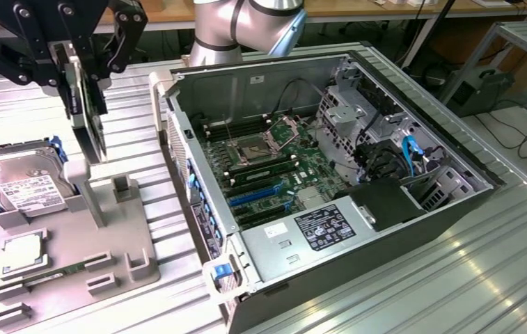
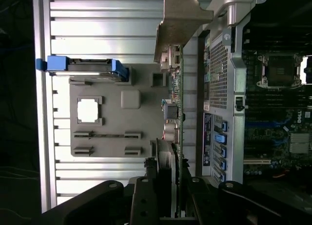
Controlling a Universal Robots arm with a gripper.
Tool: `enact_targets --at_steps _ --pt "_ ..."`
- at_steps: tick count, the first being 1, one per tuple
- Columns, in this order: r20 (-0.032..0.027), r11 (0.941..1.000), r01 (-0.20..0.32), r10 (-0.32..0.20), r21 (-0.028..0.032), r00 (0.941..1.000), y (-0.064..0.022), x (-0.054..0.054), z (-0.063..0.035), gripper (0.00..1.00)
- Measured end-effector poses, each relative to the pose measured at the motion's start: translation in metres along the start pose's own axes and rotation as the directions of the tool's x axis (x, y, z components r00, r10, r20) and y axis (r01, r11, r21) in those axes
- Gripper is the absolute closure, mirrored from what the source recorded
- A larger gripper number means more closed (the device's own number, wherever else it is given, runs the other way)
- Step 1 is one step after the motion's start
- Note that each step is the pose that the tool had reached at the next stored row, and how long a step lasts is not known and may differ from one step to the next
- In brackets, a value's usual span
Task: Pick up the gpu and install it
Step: 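Pick up the gpu and move the gpu toward the slot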
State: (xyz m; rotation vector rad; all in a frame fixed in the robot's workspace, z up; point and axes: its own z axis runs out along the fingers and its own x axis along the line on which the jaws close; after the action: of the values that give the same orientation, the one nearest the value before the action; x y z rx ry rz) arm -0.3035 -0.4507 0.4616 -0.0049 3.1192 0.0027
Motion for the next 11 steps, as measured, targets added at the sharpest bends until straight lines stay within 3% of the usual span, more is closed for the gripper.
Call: enact_targets --at_steps 11 --pt "-0.0001 1.0 0.002 -0.002 0.0 1.0 0.0 -0.0001 -0.0039 0.72"
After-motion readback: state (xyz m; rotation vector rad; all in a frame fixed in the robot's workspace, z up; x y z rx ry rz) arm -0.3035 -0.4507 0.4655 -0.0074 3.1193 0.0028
